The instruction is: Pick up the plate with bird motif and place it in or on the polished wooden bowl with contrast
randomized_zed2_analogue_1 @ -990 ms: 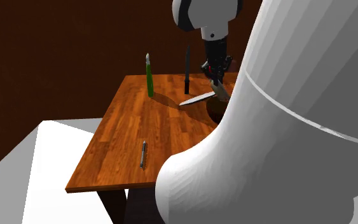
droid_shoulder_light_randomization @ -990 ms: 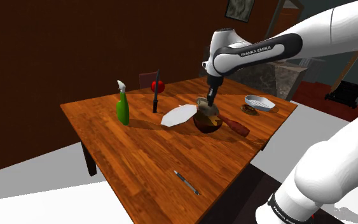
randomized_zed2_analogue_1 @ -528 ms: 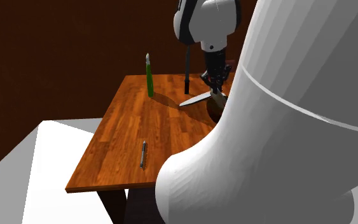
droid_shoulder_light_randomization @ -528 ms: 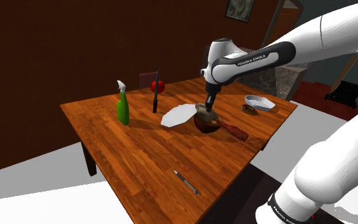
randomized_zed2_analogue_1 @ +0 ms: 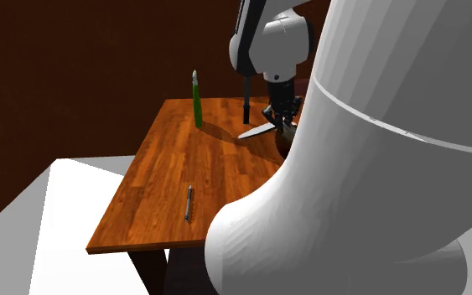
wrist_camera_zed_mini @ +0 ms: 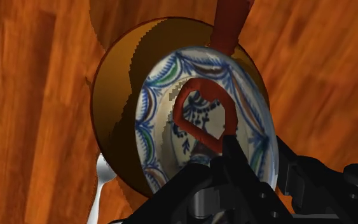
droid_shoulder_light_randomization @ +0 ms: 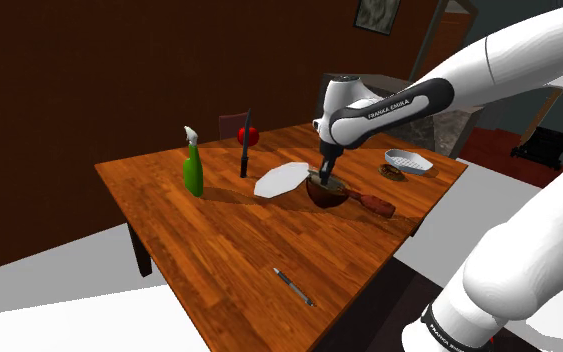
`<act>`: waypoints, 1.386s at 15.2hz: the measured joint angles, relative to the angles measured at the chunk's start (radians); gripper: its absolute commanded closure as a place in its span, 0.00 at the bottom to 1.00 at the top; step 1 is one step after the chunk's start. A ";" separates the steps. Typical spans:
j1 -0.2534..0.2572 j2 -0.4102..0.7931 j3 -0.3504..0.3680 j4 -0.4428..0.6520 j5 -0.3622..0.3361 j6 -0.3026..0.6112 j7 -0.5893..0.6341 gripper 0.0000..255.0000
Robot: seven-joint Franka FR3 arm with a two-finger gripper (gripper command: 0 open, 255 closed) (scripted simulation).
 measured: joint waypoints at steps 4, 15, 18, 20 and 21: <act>0.000 0.003 0.004 -0.004 -0.003 0.019 0.004 1.00; -0.002 -0.003 0.003 0.009 0.005 -0.026 -0.002 0.00; 0.006 -0.046 0.010 0.041 0.018 -0.102 -0.008 0.00; 0.008 -0.050 0.012 0.048 0.020 -0.114 -0.009 0.00; 0.008 -0.051 0.012 0.049 0.021 -0.116 -0.009 0.00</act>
